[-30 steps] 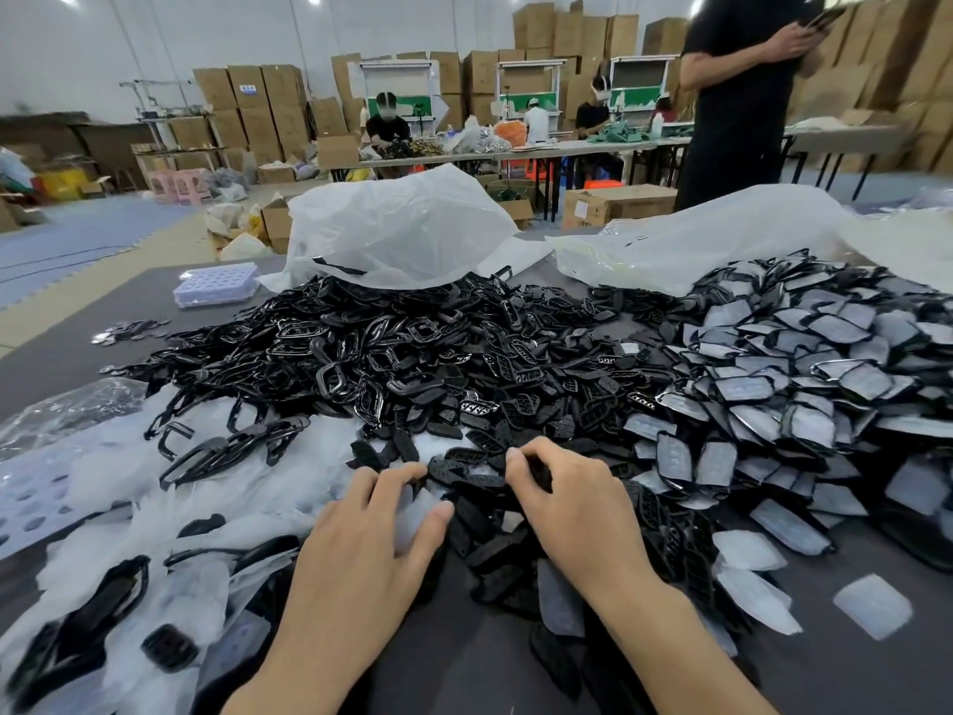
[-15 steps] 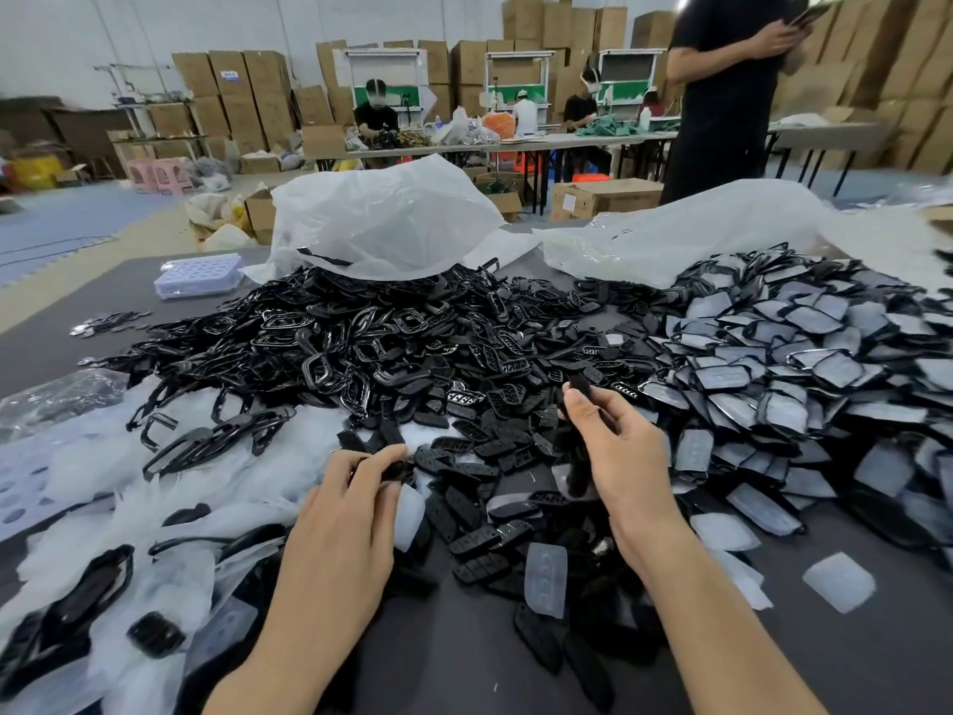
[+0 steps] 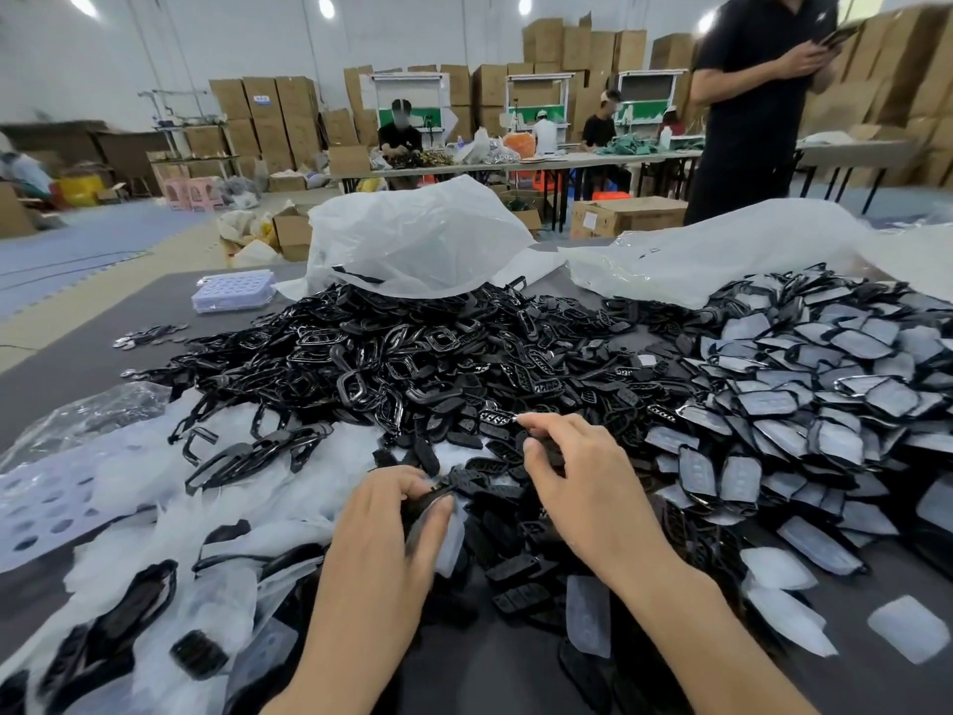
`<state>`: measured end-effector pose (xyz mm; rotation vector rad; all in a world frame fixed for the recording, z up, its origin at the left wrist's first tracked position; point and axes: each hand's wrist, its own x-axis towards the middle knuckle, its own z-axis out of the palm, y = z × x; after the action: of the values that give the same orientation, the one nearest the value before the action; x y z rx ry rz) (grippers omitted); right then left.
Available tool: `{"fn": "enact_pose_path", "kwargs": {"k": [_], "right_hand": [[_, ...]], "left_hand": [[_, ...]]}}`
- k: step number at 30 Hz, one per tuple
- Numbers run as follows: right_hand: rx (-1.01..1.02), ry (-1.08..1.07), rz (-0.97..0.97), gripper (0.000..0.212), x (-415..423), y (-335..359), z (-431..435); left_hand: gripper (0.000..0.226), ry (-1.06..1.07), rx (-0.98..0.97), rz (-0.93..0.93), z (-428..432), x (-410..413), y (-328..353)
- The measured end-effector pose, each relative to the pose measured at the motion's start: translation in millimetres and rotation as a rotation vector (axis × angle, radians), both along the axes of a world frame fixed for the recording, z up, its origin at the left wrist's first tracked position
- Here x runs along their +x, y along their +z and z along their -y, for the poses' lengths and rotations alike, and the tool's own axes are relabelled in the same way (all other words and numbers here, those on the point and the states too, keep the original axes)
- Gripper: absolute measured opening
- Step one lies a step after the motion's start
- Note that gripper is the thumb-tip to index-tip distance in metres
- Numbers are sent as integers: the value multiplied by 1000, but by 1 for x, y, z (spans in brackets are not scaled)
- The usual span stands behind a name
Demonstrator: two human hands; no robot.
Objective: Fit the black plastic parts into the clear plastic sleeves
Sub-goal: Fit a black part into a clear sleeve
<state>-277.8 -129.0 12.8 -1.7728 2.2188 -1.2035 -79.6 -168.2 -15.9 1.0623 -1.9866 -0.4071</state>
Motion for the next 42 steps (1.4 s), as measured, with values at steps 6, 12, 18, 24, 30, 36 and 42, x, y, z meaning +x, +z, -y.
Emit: {"fn": "enact_pose_path", "kwargs": {"k": [6,12,18,24,30,36,42], "right_hand": [[122,162,43,30,35,18,76],[379,262,-202,53,67,7,133],[357,251,-278,31,65,5,133],[122,194,51,15,39,10,74],[7,174,453,28,19,-1,8],[34,241,638,24,22,-11,-10],[-29,225,692,26,22,-14,-9]], "left_hand": [[13,14,121,-34,1,0,2],[48,-36,-3,171,-2,0,8],[32,-57,86,-32,-2,1,13],[21,44,323,-525,4,1,25],[32,-67,570,-729,5,-2,23],[34,-111,634,-727,2,-5,20],[17,-113,647,-716,0,-5,20]]}}
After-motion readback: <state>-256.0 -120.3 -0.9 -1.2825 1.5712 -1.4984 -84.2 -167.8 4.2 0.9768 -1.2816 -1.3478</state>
